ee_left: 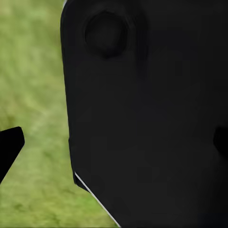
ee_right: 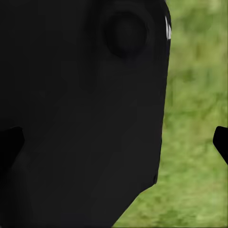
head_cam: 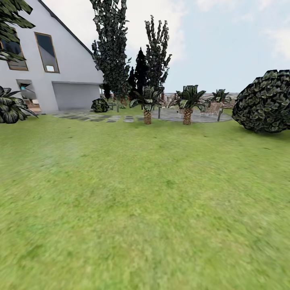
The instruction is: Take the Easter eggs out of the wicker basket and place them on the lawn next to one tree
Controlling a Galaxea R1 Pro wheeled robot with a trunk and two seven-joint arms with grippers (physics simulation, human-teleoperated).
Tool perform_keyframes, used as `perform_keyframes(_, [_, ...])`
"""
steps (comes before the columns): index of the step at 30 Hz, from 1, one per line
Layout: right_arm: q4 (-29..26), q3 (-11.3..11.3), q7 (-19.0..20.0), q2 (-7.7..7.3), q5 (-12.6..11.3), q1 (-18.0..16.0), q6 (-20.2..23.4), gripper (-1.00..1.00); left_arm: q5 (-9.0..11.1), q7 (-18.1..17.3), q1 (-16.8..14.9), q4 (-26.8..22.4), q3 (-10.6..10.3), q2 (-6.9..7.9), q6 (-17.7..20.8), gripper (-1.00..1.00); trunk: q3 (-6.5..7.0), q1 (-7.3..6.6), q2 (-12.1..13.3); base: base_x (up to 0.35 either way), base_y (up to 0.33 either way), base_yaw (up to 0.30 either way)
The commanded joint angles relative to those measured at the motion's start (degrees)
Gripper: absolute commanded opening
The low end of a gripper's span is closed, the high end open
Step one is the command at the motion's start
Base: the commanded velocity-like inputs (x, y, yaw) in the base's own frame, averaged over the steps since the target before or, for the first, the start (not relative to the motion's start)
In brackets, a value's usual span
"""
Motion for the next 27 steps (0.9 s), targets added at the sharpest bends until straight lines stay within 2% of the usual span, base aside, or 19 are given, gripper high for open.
perform_keyframes(1, [0.00, 0.00, 0.00, 0.00, 0.00, -0.01, 0.00, 1.00, 0.00, 0.00, -0.01, 0.00, 0.00, 0.00, 0.00, 1.00, -0.03, 0.00, -0.01, 0.000, 0.000, 0.000])
perform_keyframes(6, [-0.34, 0.11, 0.46, -0.16, -0.03, -0.62, -0.74, 1.00, -0.09, -0.09, 0.79, -0.03, 0.00, 0.16, 0.09, 1.00, -0.03, 0.00, -0.01, 0.000, 0.000, 0.000])
perform_keyframes(13, [-1.40, 0.00, 0.18, 0.08, -0.35, -2.82, -2.98, 1.00, -0.09, -0.09, 1.05, 0.08, -0.08, 2.41, 0.09, 1.00, -0.03, 0.00, -0.01, 0.000, 0.000, 0.000])
perform_keyframes(17, [-1.39, 0.00, 0.18, 0.12, -0.35, -2.82, -4.27, 1.00, -0.09, -0.09, 1.05, 0.09, -0.09, 3.54, 0.09, 1.00, -0.03, 0.00, -0.01, 0.000, 0.000, 0.000])
perform_keyframes(23, [-1.41, 0.01, 0.18, 0.13, -0.35, -2.82, -6.19, 1.00, -0.09, -0.09, 1.05, 0.07, -0.09, 3.54, 0.09, 1.00, -0.03, 0.00, -0.01, 0.000, 0.000, 0.000])
perform_keyframes(24, [-1.41, 0.01, 0.18, 0.15, -0.35, -2.82, -12.48, 1.00, -0.09, -0.09, 1.05, 0.08, -0.09, 3.56, 0.09, 1.00, -0.03, 0.00, -0.01, 0.000, 0.000, 0.000])
perform_keyframes(27, [-1.41, 0.01, 0.18, 0.17, -0.35, -2.82, -12.48, 1.00, -0.09, -0.09, 1.05, 0.08, -0.09, 3.53, 0.09, 1.00, -0.03, 0.00, -0.01, 0.000, 0.000, 0.000])
